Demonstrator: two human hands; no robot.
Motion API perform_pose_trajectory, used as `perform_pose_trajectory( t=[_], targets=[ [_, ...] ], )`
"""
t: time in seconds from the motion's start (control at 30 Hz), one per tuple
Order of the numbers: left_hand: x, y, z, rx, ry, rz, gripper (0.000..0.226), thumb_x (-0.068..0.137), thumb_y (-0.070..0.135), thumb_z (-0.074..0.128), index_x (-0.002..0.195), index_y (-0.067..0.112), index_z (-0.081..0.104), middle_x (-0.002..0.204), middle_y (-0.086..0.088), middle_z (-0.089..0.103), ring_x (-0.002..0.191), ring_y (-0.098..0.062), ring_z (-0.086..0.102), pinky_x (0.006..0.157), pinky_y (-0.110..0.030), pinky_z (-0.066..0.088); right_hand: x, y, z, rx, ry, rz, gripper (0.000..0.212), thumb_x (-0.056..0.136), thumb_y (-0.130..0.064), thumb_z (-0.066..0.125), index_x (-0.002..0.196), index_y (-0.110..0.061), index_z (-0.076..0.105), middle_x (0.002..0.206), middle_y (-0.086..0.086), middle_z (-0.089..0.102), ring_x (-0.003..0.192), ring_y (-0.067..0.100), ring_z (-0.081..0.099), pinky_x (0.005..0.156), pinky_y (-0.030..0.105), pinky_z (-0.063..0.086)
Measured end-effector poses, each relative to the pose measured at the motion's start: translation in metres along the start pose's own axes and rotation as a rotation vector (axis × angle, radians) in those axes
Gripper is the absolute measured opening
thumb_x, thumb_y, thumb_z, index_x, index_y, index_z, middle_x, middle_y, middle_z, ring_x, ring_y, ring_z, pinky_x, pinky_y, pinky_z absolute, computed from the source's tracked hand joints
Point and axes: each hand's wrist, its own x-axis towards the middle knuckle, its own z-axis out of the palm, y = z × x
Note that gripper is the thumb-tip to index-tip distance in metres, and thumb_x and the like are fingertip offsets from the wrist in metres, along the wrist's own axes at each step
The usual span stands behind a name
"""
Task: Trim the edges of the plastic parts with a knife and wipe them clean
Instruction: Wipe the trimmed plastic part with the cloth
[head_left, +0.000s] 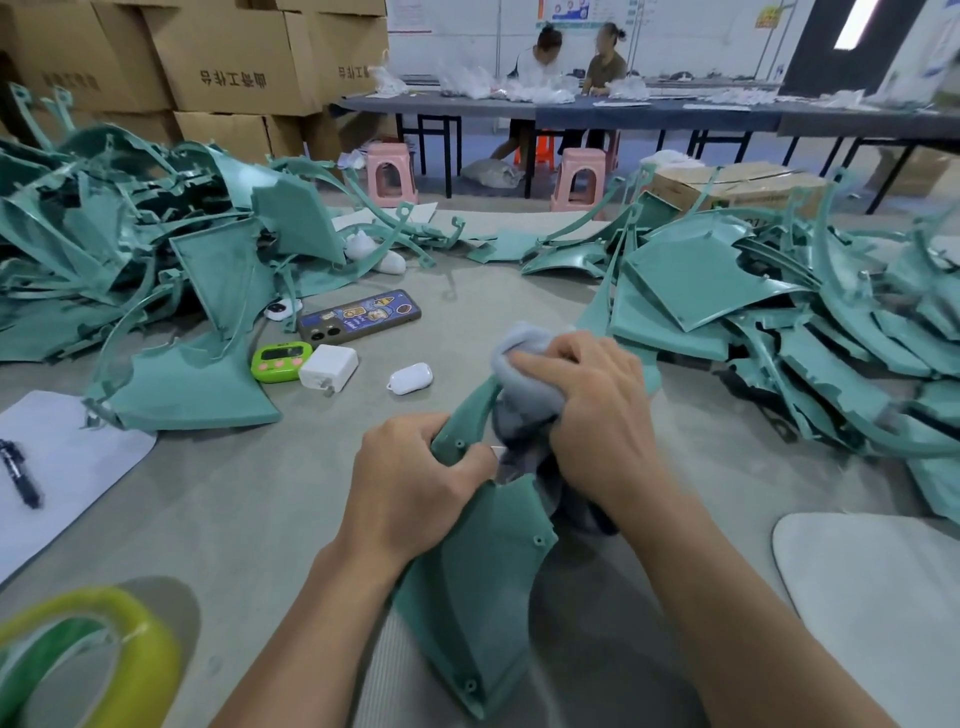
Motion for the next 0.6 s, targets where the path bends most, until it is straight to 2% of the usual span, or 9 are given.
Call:
perform_pose_trajectory(
  t=[0.07, 0.13, 0.23, 0.33, 0.43, 0.53, 0.6],
  targets=[
    [0.001, -0.002, -0.003, -0.043, 0.015, -0.011, 0.033, 0.067, 0.047, 0.058, 0.057, 0.023, 0.038, 0.049, 0.003, 0.029, 0.048, -0.011, 0.026, 0.043, -0.024, 0.023, -0.010, -0.016, 0.005, 0.092, -0.020, -0.158, 0.038, 0.089, -0.031, 0.049, 0.115, -0.036, 0.077, 0.109, -0.008, 0.061, 0.105, 0.018, 0.050, 0.095, 0.034, 0.035],
    [0.001, -0.002, -0.006, -0.096, 0.036, -0.007, 0.034, 0.067, 0.045, 0.059, 0.057, 0.021, 0.038, 0.048, 0.005, 0.027, 0.047, -0.009, 0.025, 0.042, -0.020, 0.020, -0.012, -0.019, 0.006, 0.137, -0.004, -0.192, 0.041, 0.088, -0.034, 0.046, 0.114, -0.035, 0.078, 0.111, -0.008, 0.063, 0.106, 0.018, 0.051, 0.096, 0.034, 0.035],
    [-0.001, 0.003, -0.006, -0.132, 0.027, 0.024, 0.042, 0.068, 0.041, 0.062, 0.061, 0.012, 0.032, 0.050, 0.007, 0.024, 0.049, -0.008, 0.022, 0.042, -0.024, 0.020, 0.001, 0.001, -0.001, -0.023, 0.049, 0.027, 0.041, 0.091, -0.037, 0.045, 0.120, -0.038, 0.074, 0.108, -0.005, 0.062, 0.105, 0.021, 0.048, 0.094, 0.035, 0.031],
    [-0.001, 0.004, -0.002, -0.145, 0.029, 0.006, 0.042, 0.069, 0.040, 0.062, 0.062, 0.011, 0.032, 0.050, 0.009, 0.025, 0.049, -0.008, 0.023, 0.043, -0.026, 0.021, 0.005, 0.022, -0.002, -0.211, 0.049, 0.216, 0.041, 0.099, -0.021, 0.050, 0.134, -0.038, 0.065, 0.108, -0.003, 0.054, 0.105, 0.023, 0.047, 0.096, 0.034, 0.028],
    [0.007, -0.005, -0.002, -0.181, 0.130, -0.126, 0.042, 0.069, 0.044, 0.060, 0.060, 0.013, 0.033, 0.050, 0.009, 0.023, 0.048, -0.009, 0.022, 0.041, -0.023, 0.020, 0.003, 0.027, 0.000, -0.293, 0.086, 0.347, 0.049, 0.096, -0.012, 0.051, 0.141, -0.030, 0.057, 0.110, -0.001, 0.051, 0.107, 0.025, 0.046, 0.098, 0.032, 0.025],
    [0.013, -0.012, -0.001, -0.150, 0.218, -0.237, 0.042, 0.077, 0.051, 0.059, 0.056, 0.020, 0.040, 0.046, 0.008, 0.029, 0.045, -0.011, 0.029, 0.041, -0.023, 0.024, 0.003, 0.025, -0.007, -0.313, 0.139, 0.476, 0.063, 0.092, -0.008, 0.052, 0.152, -0.026, 0.044, 0.128, 0.004, 0.051, 0.120, 0.027, 0.045, 0.107, 0.034, 0.023],
    [0.012, -0.014, 0.001, -0.103, 0.263, -0.288, 0.050, 0.084, 0.061, 0.056, 0.056, 0.021, 0.044, 0.046, 0.009, 0.039, 0.047, -0.012, 0.037, 0.045, -0.033, 0.031, 0.001, 0.016, -0.016, -0.318, 0.189, 0.467, 0.081, 0.083, -0.002, 0.058, 0.158, -0.022, 0.034, 0.146, 0.010, 0.045, 0.136, 0.029, 0.039, 0.116, 0.038, 0.020]
  ],
)
